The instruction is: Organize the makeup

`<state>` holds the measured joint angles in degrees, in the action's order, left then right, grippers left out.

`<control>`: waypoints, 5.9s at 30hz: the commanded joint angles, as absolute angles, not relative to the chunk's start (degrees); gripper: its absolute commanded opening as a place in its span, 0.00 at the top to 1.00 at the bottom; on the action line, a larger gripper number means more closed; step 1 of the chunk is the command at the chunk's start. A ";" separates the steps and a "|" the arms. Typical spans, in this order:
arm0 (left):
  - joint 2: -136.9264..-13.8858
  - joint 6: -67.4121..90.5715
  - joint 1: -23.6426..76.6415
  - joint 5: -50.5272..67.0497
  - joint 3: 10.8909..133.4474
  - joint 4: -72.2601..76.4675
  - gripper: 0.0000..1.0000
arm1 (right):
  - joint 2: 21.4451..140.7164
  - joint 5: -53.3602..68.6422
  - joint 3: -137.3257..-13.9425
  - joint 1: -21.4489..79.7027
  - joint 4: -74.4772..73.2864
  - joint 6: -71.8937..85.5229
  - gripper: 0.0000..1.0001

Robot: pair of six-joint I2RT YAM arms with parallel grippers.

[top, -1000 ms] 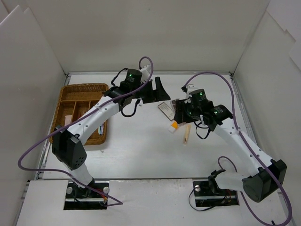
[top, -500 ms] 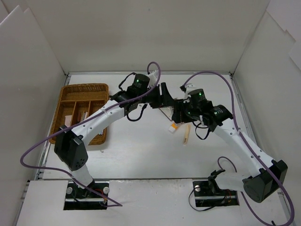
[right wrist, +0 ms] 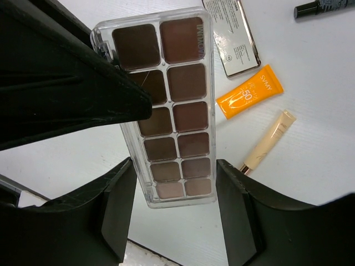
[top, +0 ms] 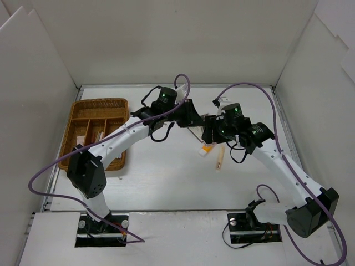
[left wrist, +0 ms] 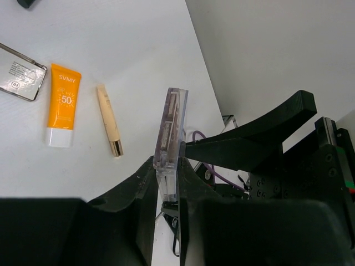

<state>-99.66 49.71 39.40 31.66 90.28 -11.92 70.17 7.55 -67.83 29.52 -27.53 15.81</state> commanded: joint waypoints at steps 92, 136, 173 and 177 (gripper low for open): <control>-86.24 20.30 4.13 10.70 94.41 -48.96 0.01 | 101.31 9.40 -81.02 23.65 -24.17 -9.22 0.16; -74.00 38.49 12.38 26.63 76.64 -27.53 0.07 | 105.74 10.46 -92.90 31.37 -26.46 -0.54 0.98; -88.42 50.36 28.12 27.25 80.51 -11.07 1.00 | 87.80 17.05 -83.58 37.97 -17.75 12.57 0.92; -87.98 49.31 28.12 26.37 80.77 -12.74 1.00 | 87.63 16.35 -83.23 37.97 -17.75 13.45 0.64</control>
<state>-88.62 50.09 27.90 28.14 77.76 -14.66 90.52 16.10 -82.78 37.17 -20.99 12.67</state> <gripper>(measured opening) 0.144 0.507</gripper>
